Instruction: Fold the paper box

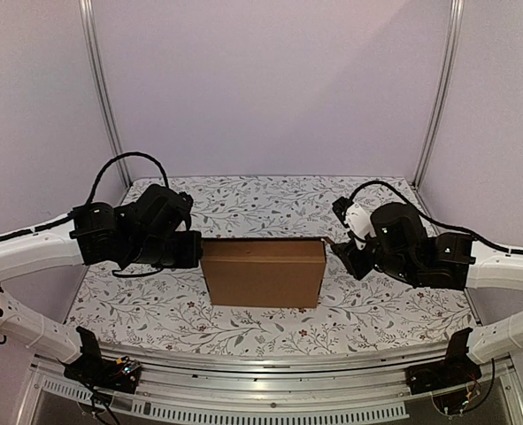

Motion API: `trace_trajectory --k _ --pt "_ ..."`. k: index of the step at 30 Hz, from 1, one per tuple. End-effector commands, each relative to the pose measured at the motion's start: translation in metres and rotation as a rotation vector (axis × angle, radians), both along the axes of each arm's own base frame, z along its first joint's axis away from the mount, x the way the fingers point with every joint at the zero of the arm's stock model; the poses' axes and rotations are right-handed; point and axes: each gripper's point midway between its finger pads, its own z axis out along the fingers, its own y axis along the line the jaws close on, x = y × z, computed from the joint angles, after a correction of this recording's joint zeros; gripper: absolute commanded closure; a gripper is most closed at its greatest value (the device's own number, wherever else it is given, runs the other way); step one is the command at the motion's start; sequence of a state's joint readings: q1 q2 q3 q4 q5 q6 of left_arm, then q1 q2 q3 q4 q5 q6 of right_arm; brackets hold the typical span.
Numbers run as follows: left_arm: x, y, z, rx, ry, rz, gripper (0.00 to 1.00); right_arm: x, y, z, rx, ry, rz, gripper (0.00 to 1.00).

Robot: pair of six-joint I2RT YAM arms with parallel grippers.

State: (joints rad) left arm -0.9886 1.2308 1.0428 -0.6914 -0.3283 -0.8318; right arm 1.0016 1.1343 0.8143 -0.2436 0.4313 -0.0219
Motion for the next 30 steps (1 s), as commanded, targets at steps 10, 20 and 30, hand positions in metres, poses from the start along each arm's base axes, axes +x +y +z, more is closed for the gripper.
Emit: trace_trajectory --k 10,20,30 --pt "-0.005 0.001 -0.009 0.053 0.018 -0.010 1.00 0.003 0.014 0.012 0.011 0.001 0.023 0.89" --pt "-0.003 -0.003 -0.008 0.067 0.003 -0.018 1.00 -0.012 0.032 0.021 0.097 0.081 0.092 1.00" --pt "0.001 -0.016 -0.011 0.109 -0.006 -0.052 1.00 -0.017 0.031 0.024 0.149 0.156 0.060 1.00"
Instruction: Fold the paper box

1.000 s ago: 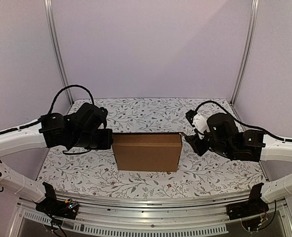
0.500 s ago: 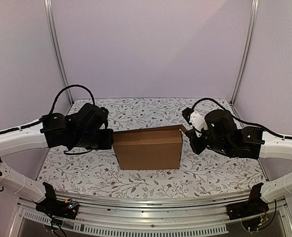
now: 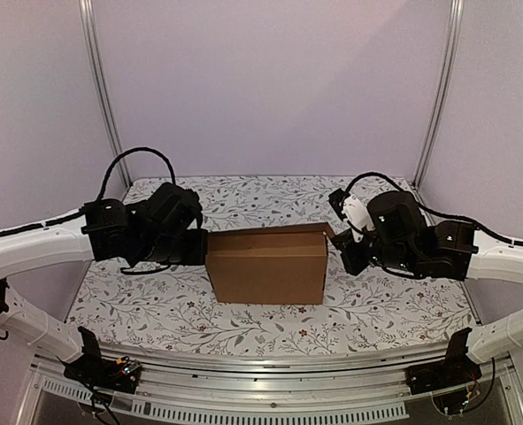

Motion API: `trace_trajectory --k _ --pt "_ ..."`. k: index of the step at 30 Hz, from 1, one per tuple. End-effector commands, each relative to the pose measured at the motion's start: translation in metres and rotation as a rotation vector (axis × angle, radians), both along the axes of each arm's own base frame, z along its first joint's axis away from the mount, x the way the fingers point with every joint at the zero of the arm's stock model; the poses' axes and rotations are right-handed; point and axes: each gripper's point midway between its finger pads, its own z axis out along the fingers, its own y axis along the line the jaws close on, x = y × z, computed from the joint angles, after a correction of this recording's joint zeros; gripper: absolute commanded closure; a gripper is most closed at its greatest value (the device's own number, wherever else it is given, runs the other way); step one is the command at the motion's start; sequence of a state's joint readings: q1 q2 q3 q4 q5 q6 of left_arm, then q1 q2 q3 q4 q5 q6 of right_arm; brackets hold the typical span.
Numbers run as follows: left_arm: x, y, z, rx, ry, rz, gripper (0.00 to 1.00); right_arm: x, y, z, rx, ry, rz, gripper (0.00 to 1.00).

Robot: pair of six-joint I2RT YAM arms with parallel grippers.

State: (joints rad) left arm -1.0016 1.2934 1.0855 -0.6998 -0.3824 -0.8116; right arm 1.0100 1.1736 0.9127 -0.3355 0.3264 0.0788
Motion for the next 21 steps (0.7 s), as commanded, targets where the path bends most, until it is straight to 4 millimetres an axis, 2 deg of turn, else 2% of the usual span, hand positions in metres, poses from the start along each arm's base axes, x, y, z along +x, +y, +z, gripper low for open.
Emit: trace_trajectory --k 1,7,21 --pt "-0.008 -0.011 -0.011 0.057 0.021 -0.060 1.00 -0.007 0.009 0.014 0.072 0.056 0.000 1.00" --pt "-0.008 -0.016 -0.017 0.092 0.017 -0.075 1.00 -0.007 0.007 0.024 0.094 0.120 -0.050 1.00" --pt "-0.009 -0.024 -0.018 0.165 -0.033 -0.114 1.00 0.001 0.008 0.024 0.193 0.289 -0.172 1.00"
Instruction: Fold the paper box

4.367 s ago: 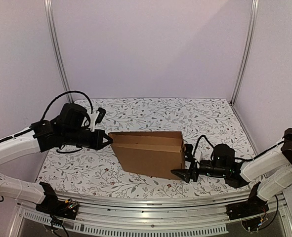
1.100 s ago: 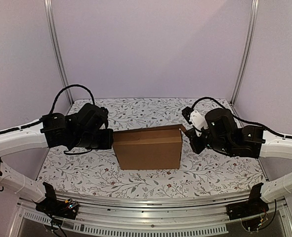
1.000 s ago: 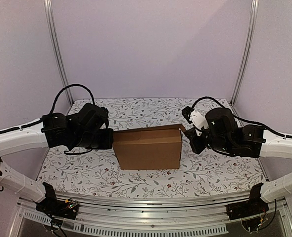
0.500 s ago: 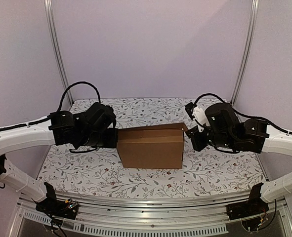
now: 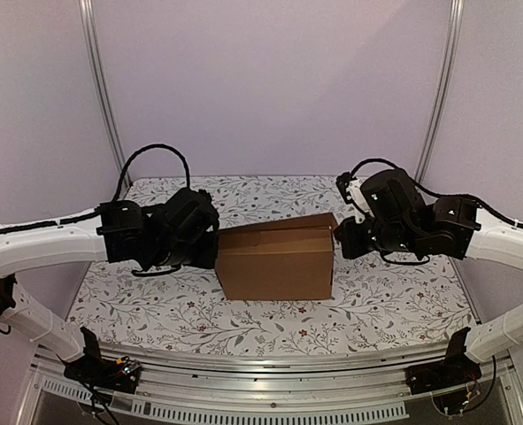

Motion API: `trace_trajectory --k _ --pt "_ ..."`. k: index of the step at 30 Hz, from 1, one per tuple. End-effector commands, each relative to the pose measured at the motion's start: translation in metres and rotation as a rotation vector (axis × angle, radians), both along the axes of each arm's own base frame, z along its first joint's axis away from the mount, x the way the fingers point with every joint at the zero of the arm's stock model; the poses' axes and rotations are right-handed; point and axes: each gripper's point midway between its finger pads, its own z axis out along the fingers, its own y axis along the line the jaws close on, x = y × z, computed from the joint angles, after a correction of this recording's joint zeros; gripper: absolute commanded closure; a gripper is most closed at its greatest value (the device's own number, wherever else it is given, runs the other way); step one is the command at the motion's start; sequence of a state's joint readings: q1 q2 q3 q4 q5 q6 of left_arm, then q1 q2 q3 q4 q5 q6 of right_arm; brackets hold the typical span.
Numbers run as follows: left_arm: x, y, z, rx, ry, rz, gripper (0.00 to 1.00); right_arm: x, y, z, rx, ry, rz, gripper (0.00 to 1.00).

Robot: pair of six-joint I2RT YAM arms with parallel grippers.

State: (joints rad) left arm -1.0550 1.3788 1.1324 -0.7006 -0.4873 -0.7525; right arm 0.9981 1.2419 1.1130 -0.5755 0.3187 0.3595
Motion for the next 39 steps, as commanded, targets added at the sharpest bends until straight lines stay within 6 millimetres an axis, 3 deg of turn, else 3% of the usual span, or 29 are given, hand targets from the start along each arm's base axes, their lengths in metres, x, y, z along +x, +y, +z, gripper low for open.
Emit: trace_trajectory --k 1,14,26,39 --pt "-0.015 -0.011 -0.014 0.058 0.033 -0.079 1.00 -0.001 0.009 0.005 0.114 0.100 -0.021 1.00" --pt "-0.016 -0.015 -0.017 0.106 0.001 -0.094 1.00 0.008 -0.002 0.014 0.220 0.223 -0.099 1.00" --pt "-0.018 -0.018 -0.019 0.131 -0.014 -0.107 1.00 0.017 -0.005 0.009 0.294 0.295 -0.181 1.00" --pt "-0.019 -0.021 -0.020 0.128 -0.004 -0.115 1.00 0.014 -0.015 -0.032 0.205 0.291 -0.185 1.00"
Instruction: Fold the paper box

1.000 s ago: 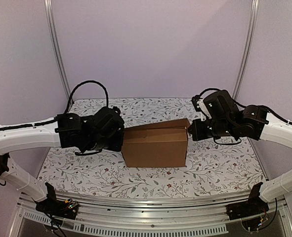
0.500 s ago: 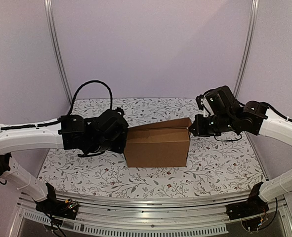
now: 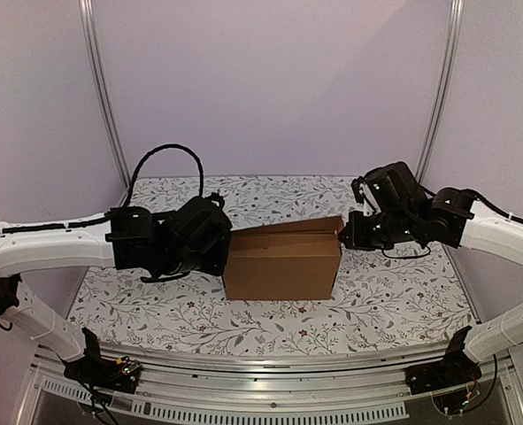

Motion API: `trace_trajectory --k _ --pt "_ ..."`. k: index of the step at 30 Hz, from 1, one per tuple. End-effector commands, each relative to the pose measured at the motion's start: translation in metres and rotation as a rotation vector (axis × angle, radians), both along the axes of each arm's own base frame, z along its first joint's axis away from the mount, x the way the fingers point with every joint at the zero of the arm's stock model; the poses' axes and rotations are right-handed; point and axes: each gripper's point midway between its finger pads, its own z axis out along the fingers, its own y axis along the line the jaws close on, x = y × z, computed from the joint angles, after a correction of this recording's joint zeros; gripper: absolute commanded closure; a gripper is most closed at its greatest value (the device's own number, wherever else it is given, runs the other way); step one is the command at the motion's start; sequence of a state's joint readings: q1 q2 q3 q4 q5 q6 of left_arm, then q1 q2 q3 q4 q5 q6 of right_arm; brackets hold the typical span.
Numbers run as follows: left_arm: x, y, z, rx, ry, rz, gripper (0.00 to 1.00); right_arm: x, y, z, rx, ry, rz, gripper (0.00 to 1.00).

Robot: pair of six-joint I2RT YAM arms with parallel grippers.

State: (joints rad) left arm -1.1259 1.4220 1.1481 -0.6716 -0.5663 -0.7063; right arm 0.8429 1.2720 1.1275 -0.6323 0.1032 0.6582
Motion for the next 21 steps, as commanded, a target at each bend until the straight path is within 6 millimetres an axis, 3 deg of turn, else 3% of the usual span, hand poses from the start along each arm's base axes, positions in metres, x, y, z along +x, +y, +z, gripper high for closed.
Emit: trace_trajectory --k 1,9,21 --pt "-0.014 -0.004 -0.021 0.072 0.064 -0.054 1.00 0.000 -0.001 -0.015 -0.014 -0.005 0.006 1.00" --pt "-0.014 -0.009 -0.023 0.071 0.080 -0.061 1.00 -0.003 -0.016 -0.025 -0.087 -0.034 0.007 1.00" --pt "-0.013 -0.016 -0.024 0.075 0.093 -0.066 1.00 -0.005 -0.031 -0.011 -0.122 -0.092 0.002 1.00"
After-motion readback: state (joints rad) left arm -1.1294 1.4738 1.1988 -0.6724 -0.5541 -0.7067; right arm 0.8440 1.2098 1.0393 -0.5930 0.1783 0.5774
